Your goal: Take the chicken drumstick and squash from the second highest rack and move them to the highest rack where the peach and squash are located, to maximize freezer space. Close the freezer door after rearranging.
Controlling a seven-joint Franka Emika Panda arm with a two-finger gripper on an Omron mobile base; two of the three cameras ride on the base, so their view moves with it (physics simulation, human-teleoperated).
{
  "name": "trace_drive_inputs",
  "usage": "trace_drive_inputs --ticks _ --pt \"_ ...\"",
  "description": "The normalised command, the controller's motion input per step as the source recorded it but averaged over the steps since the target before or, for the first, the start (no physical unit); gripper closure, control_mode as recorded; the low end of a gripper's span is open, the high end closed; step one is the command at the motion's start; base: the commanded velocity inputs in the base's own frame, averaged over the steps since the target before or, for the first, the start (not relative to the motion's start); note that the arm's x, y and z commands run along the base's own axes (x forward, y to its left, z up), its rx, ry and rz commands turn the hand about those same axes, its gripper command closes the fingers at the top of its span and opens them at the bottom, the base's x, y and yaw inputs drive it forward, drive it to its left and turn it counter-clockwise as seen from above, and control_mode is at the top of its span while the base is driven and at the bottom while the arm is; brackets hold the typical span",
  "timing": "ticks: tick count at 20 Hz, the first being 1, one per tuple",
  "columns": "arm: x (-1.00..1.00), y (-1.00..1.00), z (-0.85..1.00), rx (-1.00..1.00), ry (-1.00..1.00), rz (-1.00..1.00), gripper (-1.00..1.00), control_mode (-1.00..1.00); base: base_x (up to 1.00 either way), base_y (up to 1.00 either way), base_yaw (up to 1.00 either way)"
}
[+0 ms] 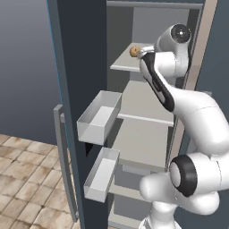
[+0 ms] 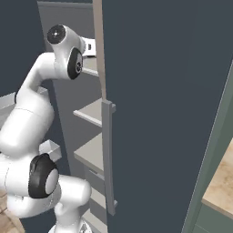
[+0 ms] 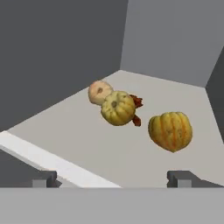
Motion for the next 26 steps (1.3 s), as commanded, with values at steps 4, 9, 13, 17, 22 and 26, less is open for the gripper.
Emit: trace_drive_inputs --ticks 4,9,13,17,22,26 --pt "-1.0 0.18 0.0 0.0 -0.1 0.0 -1.0 -1.0 0.0 0.0 0.0" --pt "-1.0 0.08 0.02 0.08 -0.01 0.0 -1.0 -1.0 0.0 0.0 0.0" --pt "-1.0 0.02 0.01 0.09 0.0 0.0 -1.0 -1.0 0.0 0.0 0.0" --pt "-1.0 0.04 0.0 0.02 0.0 0.0 -1.0 -1.0 0.0 0.0 0.0" --pt "-0.97 0.1 -0.1 0.0 0.0 0.0 -1.0 -1.0 0.0 0.0 0.0" --pt "-0.89 0.07 -0.18 0.0 0.0 0.0 -1.0 -1.0 0.0 0.0 0.0"
